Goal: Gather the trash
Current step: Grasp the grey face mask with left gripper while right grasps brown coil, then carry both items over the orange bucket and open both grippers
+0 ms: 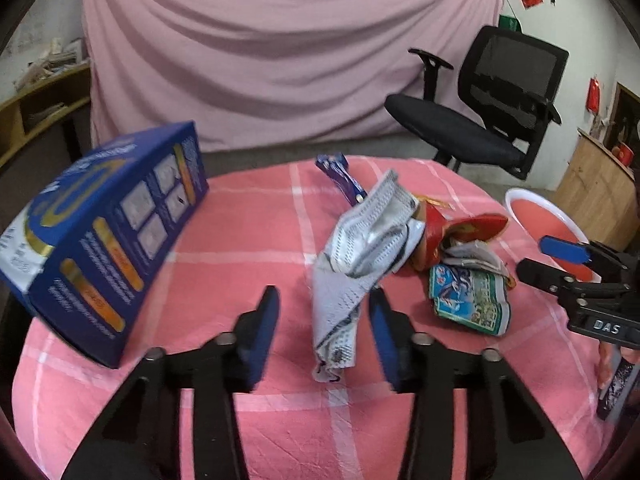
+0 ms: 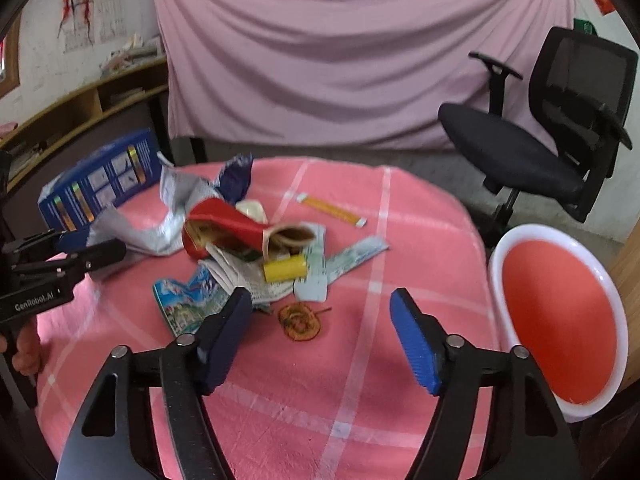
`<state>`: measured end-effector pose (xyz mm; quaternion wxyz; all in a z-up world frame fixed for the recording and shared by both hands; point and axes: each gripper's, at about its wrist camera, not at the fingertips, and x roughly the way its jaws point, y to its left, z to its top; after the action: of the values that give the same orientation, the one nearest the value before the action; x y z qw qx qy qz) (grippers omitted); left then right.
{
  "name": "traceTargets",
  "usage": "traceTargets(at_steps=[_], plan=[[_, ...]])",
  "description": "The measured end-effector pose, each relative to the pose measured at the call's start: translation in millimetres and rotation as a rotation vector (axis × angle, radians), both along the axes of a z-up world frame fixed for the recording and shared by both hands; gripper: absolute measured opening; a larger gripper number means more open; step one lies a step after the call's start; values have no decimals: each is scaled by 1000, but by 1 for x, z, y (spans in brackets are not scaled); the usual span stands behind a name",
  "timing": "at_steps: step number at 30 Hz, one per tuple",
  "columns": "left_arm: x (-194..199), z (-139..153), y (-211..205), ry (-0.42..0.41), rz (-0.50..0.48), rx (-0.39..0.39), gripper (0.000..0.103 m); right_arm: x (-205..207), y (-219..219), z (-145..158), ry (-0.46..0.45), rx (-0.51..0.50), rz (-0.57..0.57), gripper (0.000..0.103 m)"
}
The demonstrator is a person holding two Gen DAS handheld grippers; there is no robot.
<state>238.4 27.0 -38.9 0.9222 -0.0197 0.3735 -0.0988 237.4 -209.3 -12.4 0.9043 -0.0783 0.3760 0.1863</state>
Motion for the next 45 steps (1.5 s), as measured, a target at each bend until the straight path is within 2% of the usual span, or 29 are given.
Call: traceTargets(at_steps=[1,3,5,7,9,12,17,20,27,32,36,40,45], plan=[[2,-1,-2,12,-15,4,26,2,1,-2,14,-5,2,64],[3,-1,-7,24,-35,17,17,9,2,-10,70,-13,10,55],[3,0,-10,18,-45,31,14,14,3,-17,113,-12,14,52],[1,3,-10,5,-42,37,6,18,0,-19,139,-9,11,49],[-2,3,-9,-6,-28,38,4,17,0,-19,141,-5,15,36],[-10,5,-6,-24,-4,38,3,17,1,-20,142,-12,20,22],[-32,13,-3,-81,58,29,2,13,-2,-13,112,22,17,21],[-45,21,-1,-127,85,15,2,3,-6,-1,28,60,14,21],[-61,57,-20,-309,99,-8,2,-48,-35,43,-349,201,-50,22],[-55,90,-65,-450,40,-20,2,-67,-64,65,-574,251,-142,22],[-41,106,-104,-501,-32,-42,2,-71,-93,74,-702,246,-229,22],[-21,111,-150,-510,-120,-66,2,-69,-125,74,-766,227,-323,22],[9,107,-203,-443,-218,-92,2,-58,-168,62,-730,225,-444,22]])
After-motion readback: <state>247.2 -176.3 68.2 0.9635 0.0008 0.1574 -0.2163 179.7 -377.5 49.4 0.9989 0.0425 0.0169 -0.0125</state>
